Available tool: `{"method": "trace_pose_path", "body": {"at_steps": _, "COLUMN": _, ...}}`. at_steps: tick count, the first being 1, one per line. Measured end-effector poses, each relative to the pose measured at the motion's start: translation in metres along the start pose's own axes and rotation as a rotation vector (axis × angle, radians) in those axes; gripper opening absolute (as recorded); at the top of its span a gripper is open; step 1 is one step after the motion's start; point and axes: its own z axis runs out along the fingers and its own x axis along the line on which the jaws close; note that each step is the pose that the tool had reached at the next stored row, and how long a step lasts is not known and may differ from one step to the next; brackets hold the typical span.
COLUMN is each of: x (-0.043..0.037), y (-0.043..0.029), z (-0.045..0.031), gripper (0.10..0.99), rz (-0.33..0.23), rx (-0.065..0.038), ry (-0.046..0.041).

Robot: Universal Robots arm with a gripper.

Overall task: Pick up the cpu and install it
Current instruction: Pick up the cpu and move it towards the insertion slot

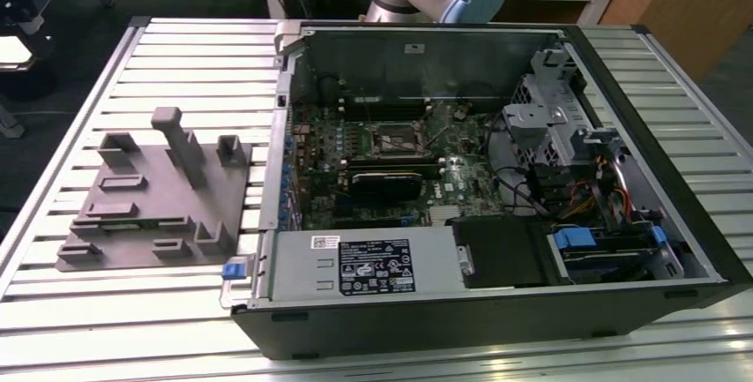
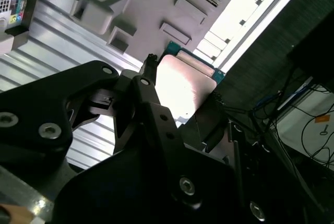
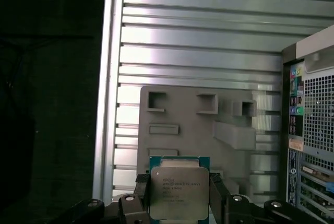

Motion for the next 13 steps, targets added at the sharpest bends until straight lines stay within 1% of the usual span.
{"method": "trace_pose_path", "body": {"at_steps": 13, "x": -0.0317, "y": -0.0011, "z": 0.0008, "gripper": 0.541, "rz": 0.000, "rx": 0.000, "ry": 0.0000}}
